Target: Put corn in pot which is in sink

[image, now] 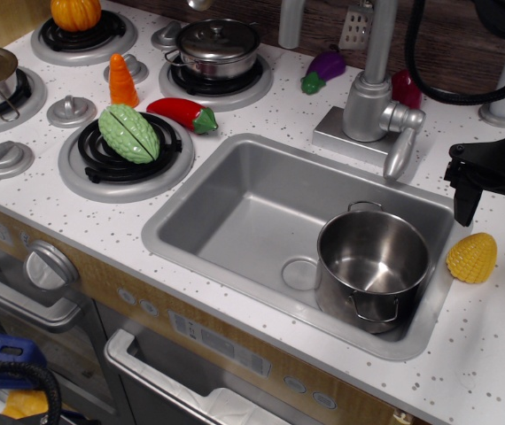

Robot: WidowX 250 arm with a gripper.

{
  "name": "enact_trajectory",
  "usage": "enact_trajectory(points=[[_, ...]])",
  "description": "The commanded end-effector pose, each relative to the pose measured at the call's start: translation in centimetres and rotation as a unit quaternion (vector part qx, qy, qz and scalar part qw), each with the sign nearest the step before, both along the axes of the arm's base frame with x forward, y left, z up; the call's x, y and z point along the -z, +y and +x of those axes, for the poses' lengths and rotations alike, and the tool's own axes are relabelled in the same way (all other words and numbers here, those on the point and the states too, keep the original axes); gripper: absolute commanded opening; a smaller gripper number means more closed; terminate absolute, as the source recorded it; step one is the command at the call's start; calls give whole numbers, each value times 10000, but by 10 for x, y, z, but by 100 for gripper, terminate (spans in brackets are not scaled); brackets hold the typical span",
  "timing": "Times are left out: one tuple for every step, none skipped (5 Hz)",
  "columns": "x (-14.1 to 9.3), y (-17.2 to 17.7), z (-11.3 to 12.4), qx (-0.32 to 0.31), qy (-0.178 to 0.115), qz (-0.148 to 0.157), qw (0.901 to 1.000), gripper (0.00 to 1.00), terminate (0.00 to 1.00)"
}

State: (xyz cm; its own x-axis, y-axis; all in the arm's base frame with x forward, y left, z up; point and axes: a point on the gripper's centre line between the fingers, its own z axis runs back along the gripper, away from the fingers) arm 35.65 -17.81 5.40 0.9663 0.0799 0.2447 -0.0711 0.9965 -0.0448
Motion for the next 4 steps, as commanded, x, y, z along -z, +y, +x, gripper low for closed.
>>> enact_trajectory(points=[[0,0,0,0,0,0,10000,100,0],[7,5,1,18,-41,-83,10000,100,0],[15,10,1,29,-85,-125,9999,100,0],[21,14,2,52,-153,-225,9996,100,0]])
